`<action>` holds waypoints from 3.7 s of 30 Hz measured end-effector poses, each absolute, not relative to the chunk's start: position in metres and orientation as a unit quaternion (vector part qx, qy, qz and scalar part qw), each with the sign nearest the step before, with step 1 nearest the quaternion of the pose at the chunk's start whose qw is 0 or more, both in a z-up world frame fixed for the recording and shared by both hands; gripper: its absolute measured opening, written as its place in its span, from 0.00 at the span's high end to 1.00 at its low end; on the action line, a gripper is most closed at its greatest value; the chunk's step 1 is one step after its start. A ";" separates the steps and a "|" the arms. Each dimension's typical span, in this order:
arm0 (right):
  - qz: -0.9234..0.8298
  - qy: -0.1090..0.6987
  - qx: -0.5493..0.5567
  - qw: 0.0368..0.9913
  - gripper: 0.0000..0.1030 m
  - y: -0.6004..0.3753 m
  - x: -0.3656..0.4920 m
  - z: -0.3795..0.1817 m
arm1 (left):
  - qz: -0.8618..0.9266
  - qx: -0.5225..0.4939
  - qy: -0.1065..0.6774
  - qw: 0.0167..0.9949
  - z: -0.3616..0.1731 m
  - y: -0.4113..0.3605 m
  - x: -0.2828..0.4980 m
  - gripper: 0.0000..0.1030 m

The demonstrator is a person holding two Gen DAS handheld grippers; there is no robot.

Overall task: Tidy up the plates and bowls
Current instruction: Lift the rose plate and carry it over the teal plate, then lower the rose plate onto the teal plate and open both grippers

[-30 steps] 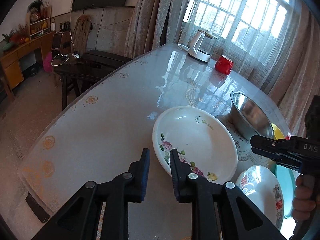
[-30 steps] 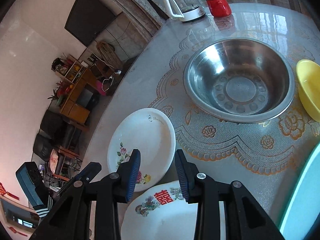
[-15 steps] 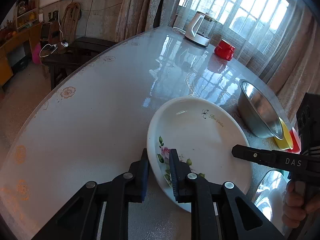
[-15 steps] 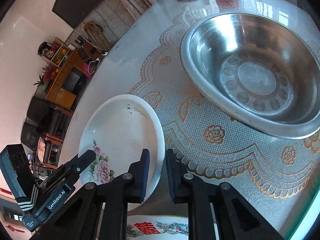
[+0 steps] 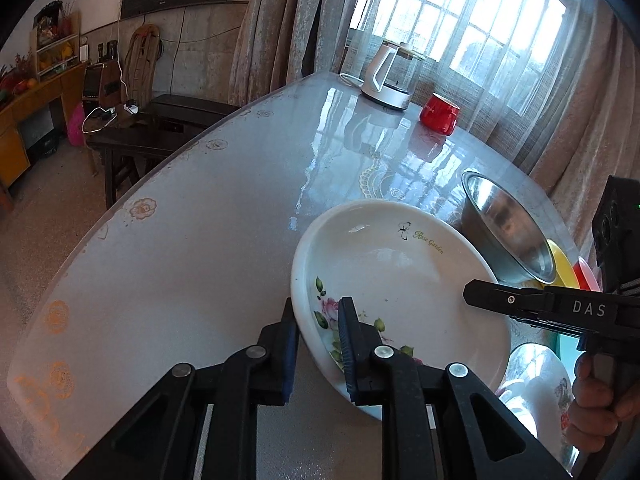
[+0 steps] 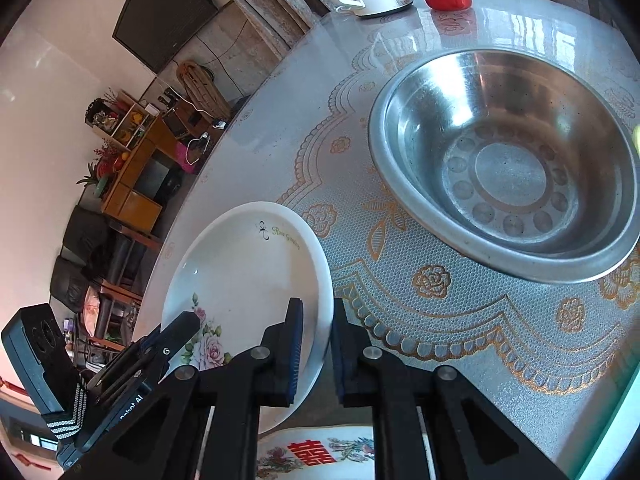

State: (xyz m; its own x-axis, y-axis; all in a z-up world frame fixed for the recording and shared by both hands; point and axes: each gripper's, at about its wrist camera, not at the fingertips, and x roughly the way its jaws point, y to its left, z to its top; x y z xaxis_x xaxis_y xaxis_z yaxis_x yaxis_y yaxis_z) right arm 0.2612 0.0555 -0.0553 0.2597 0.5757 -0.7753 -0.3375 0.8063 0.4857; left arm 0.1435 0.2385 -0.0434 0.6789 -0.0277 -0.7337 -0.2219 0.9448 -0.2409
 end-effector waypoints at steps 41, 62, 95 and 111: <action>0.141 0.411 0.260 0.862 0.87 -0.222 0.137 -0.010 | -0.172 -0.019 0.372 0.912 0.025 -0.026 0.116 0.81; 0.062 0.457 0.240 0.854 0.87 -0.279 0.146 -0.075 | -0.148 0.049 0.478 0.864 -0.048 -0.104 0.153 0.80; 0.079 0.415 0.130 0.897 0.80 -0.257 0.140 -0.072 | -0.073 0.092 0.446 0.887 -0.053 -0.113 0.147 0.80; 0.030 0.409 0.125 0.904 0.65 -0.257 0.128 -0.062 | -0.066 0.072 0.405 0.909 -0.030 -0.105 0.134 0.80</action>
